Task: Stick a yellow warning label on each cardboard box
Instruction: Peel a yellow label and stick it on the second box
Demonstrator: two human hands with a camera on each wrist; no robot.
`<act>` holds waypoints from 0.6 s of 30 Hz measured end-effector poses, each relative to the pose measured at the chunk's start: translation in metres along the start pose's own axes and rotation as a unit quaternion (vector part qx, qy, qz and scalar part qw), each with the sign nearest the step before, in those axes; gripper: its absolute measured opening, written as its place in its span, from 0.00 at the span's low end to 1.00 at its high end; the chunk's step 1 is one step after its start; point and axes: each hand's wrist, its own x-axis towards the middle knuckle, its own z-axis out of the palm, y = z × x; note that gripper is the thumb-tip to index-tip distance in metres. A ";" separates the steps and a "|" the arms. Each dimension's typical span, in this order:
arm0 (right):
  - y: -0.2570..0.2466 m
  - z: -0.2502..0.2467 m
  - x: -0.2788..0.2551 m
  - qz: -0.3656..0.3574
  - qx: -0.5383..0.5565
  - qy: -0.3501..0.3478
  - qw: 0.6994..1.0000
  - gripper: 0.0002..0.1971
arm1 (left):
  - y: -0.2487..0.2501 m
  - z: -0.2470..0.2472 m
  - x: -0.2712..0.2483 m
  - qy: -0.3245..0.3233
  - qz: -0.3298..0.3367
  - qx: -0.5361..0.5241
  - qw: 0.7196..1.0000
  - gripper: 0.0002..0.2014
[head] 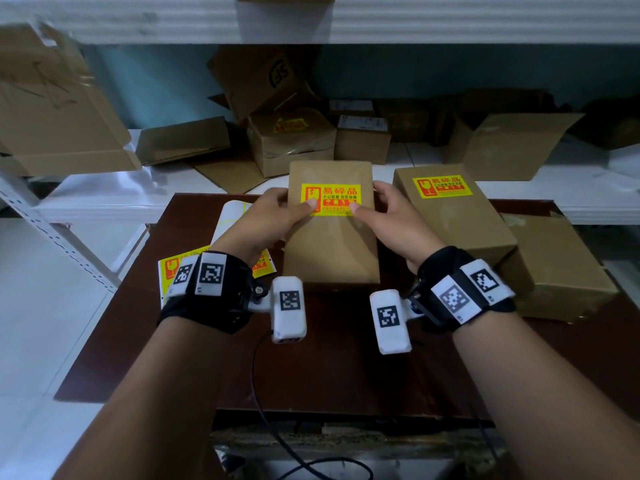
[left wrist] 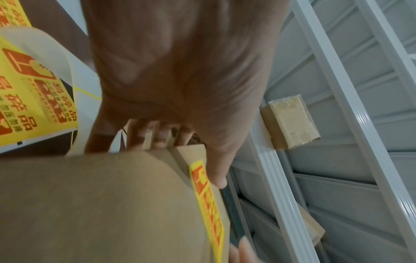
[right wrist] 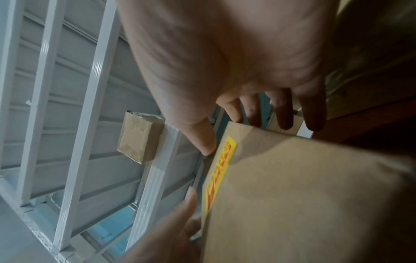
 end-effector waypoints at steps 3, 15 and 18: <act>0.006 0.010 0.002 -0.030 0.032 0.036 0.998 0.29 | -0.002 0.009 0.005 0.072 0.042 0.010 0.996 0.30; 0.020 0.021 0.004 -0.090 0.039 0.121 0.988 0.30 | -0.008 0.023 0.001 0.201 0.115 0.118 0.966 0.33; 0.021 0.020 0.007 -0.087 0.041 0.132 0.987 0.30 | -0.009 0.018 0.003 0.197 0.112 0.081 0.971 0.28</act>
